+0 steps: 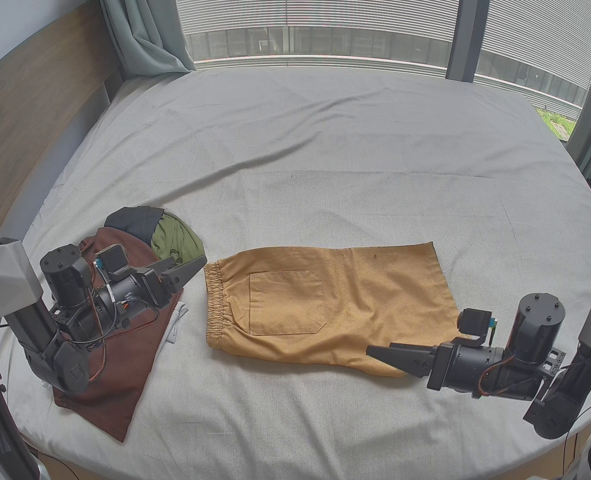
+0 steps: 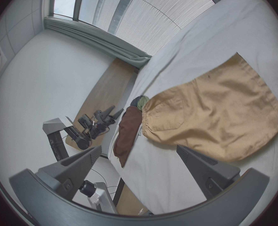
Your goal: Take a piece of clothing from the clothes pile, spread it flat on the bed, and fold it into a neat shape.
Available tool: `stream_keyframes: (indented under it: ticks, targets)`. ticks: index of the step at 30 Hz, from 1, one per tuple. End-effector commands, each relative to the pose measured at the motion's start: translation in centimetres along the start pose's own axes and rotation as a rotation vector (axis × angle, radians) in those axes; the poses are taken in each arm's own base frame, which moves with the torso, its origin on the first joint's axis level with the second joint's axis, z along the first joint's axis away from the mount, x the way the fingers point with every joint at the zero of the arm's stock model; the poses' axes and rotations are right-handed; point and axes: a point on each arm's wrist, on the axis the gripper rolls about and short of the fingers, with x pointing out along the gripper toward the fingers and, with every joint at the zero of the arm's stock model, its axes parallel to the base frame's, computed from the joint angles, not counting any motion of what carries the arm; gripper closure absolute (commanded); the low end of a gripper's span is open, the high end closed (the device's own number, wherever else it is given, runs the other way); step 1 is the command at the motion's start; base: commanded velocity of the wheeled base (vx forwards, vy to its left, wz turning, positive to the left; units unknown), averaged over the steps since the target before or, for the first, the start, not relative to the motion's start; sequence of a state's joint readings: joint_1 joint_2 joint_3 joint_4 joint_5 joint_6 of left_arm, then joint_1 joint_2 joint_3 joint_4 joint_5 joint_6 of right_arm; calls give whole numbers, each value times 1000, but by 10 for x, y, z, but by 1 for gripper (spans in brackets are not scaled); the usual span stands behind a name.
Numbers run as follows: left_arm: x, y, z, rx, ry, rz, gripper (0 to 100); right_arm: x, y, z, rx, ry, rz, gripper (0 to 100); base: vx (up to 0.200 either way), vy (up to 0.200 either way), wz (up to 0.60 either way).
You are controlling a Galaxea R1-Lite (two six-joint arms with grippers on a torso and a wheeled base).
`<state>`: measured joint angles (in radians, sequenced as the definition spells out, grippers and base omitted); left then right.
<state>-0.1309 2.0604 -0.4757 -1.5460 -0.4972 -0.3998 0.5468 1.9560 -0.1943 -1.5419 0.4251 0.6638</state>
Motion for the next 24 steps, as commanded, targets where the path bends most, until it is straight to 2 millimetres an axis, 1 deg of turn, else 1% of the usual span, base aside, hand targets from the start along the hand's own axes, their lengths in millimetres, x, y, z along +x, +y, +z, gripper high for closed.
stream_keyframes:
  ticks: [1,5,11,15,20,21,24]
  targets:
    - [0,-1,-1,-1,10,-15,0,-12,11,17,-32,-69,49,0,0,0,0]
    - [-1,-1,-2,-4,15,-19,0,-13,10,26,-44,-95,65,0,0,0,0]
    - [0,-1,-7,-16,35,-24,0,-14,4,29,-38,-108,42,0,0,0,0]
    - [0,5,-21,-47,96,-43,0,-15,2,29,-35,-108,36,0,0,0,0]
    - [2,11,-33,-73,131,-31,0,-15,1,29,-33,-107,31,0,0,0,0]
    - [3,14,-39,-84,148,-23,0,-14,0,28,-30,-104,27,0,0,0,0]
    - [4,18,-46,-99,169,-12,0,-14,-1,27,-27,-99,24,0,0,0,0]
